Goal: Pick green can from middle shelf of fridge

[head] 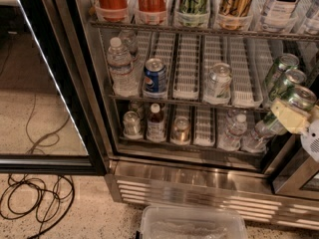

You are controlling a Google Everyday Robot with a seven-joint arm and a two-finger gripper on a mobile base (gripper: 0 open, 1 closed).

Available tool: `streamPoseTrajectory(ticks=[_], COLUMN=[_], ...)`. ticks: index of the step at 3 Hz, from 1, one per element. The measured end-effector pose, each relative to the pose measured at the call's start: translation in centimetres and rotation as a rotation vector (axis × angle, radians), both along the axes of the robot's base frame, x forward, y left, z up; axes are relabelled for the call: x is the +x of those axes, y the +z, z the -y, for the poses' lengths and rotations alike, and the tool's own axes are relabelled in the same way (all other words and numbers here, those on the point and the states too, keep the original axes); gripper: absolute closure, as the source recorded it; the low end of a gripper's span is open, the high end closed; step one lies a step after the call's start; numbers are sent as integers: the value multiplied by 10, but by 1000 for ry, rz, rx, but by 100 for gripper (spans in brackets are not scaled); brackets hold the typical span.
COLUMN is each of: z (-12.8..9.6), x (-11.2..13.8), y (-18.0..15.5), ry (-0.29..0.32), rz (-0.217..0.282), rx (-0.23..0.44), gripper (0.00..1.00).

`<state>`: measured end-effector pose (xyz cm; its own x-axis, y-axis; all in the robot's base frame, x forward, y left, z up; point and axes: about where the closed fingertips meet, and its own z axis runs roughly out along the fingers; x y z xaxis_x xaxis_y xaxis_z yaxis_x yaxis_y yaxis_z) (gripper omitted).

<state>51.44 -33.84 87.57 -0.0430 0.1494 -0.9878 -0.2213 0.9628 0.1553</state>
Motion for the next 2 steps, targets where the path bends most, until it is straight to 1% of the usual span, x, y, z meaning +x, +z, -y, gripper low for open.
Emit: streamPoseTrajectory(ticks=[1, 2], z=[-8, -8], x=[-10, -10], y=[-12, -12], ry=[72, 72], rz=[-23, -23], rx=[19, 19], gripper=[100, 100])
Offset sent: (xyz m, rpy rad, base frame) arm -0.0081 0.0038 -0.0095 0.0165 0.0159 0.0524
